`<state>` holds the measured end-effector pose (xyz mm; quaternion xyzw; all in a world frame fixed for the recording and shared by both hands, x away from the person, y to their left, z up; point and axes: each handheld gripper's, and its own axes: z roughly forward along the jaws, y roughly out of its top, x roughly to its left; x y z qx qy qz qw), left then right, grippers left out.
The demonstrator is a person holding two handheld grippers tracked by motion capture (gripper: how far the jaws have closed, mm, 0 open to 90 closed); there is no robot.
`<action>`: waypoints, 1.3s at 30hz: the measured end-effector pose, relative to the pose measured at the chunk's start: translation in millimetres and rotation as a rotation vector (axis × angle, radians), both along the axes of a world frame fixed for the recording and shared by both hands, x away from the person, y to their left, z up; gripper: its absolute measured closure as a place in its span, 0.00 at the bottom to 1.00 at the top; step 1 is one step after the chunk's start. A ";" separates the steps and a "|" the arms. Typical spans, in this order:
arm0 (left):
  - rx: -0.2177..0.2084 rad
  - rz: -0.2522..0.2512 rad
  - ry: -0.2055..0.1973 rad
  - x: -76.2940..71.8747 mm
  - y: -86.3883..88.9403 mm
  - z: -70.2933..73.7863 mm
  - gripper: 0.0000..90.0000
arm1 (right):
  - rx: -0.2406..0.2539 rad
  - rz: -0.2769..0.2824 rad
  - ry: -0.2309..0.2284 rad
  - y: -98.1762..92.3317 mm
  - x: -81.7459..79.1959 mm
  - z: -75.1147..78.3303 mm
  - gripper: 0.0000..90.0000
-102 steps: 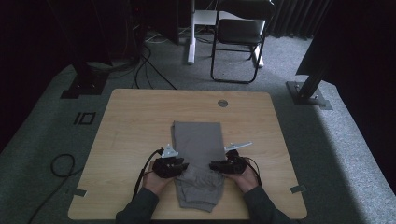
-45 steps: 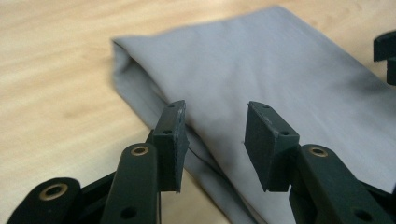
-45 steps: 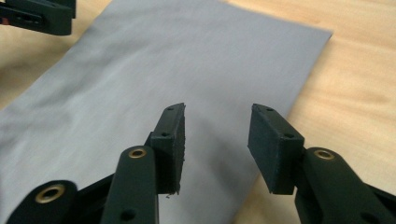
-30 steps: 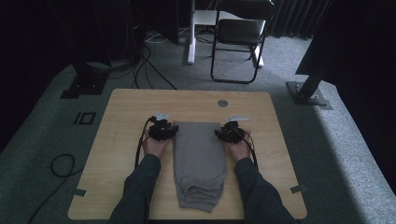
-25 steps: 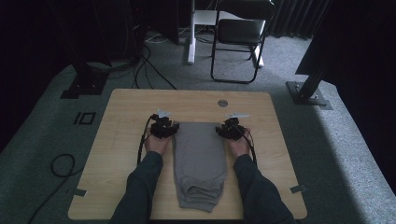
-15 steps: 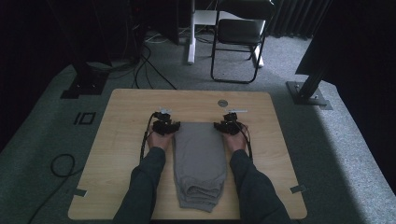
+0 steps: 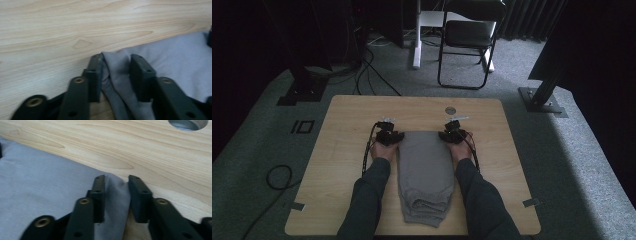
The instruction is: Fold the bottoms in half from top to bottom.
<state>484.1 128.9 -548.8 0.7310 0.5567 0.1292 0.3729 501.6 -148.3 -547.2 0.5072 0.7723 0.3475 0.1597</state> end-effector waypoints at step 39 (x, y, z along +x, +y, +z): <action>-0.178 -0.165 -0.294 -109.5 18.4 90.1 0.99 | 0.273 0.213 -0.204 -49.2 -100.8 79.8 0.93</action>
